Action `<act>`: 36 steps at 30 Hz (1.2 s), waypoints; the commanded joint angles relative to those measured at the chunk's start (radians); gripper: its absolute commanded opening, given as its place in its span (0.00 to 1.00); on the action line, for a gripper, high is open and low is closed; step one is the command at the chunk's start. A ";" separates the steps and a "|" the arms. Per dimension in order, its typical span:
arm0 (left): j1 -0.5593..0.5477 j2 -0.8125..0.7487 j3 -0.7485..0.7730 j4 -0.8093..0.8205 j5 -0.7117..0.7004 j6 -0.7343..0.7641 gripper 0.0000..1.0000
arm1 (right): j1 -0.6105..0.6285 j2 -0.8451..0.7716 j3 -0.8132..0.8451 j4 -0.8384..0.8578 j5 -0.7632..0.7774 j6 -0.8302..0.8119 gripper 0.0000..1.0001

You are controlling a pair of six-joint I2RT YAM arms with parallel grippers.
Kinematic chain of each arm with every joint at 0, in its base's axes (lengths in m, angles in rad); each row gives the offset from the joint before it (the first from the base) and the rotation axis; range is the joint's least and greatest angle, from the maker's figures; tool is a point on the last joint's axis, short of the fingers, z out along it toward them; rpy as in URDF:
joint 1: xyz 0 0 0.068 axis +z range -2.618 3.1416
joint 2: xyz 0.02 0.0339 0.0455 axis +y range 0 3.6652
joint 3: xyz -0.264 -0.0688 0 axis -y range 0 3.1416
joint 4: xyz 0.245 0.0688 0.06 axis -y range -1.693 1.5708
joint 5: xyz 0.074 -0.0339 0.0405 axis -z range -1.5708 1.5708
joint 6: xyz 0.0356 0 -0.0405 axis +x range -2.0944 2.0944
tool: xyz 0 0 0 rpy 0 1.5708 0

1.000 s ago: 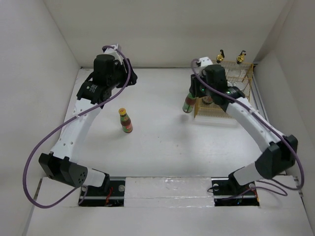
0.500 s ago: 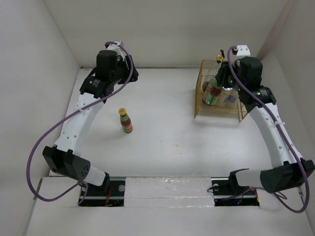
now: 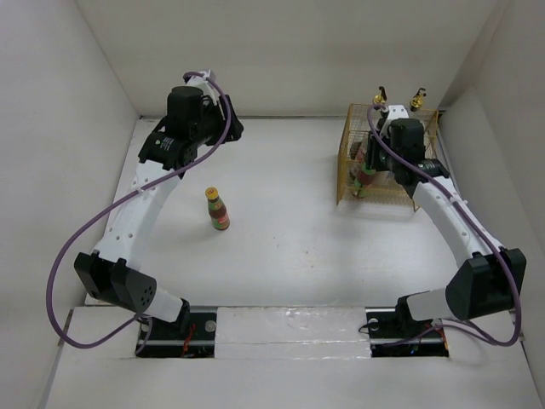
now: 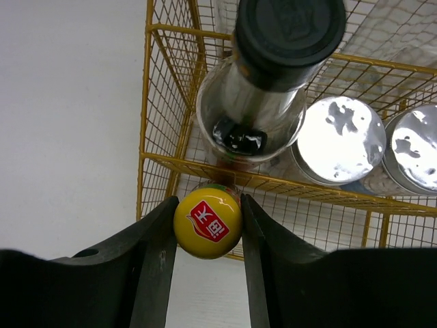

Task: Organize the condiment bottles

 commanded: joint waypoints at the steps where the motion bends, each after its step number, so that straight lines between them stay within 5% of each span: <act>1: -0.002 -0.022 0.001 0.041 0.016 -0.009 0.55 | 0.016 -0.028 -0.001 0.123 0.035 -0.001 0.30; 5: -0.002 -0.022 -0.008 0.041 0.026 -0.018 0.55 | 0.016 -0.017 0.048 0.062 0.057 -0.001 0.68; 8: -0.002 -0.022 -0.008 0.041 0.013 -0.018 0.55 | 0.034 -0.030 0.124 0.025 0.104 -0.022 0.84; 13: -0.002 -0.032 0.032 0.022 -0.019 -0.032 0.55 | 0.098 -0.054 0.235 0.022 0.071 -0.054 0.87; 16: -0.002 -0.032 0.073 -0.001 -0.083 -0.070 0.55 | 0.198 -0.027 0.245 0.077 -0.103 -0.103 0.73; 17: -0.002 -0.042 0.082 -0.016 -0.106 -0.087 0.55 | 0.258 -0.008 0.245 0.102 -0.142 -0.103 0.61; 18: -0.002 -0.042 0.092 -0.016 -0.126 -0.101 0.55 | 0.284 0.036 0.245 0.116 -0.187 -0.103 0.36; 19: -0.002 -0.054 0.092 -0.027 -0.148 -0.115 0.55 | 0.309 0.059 0.245 0.125 -0.237 -0.103 0.23; 22: -0.002 -0.079 0.101 -0.051 -0.289 -0.219 0.55 | 0.424 0.130 0.234 0.209 -0.343 -0.094 0.05; 24: 0.010 -0.107 0.110 -0.088 -0.367 -0.283 0.55 | 0.511 0.160 0.225 0.269 -0.357 -0.094 0.15; 25: 0.026 -0.107 0.119 -0.100 -0.384 -0.304 0.55 | 0.534 0.200 0.225 0.290 -0.371 -0.094 0.28; 26: 0.026 -0.117 0.119 -0.131 -0.401 -0.320 0.55 | 0.557 0.223 0.225 0.309 -0.385 -0.094 0.61; 29: 0.026 -0.148 0.101 -0.179 -0.450 -0.385 0.56 | 0.632 0.336 0.264 0.353 -0.420 -0.094 0.93; 36: 0.035 -0.280 -0.049 -0.188 -0.450 -0.400 0.57 | 0.726 0.541 0.408 0.354 -0.443 -0.123 0.99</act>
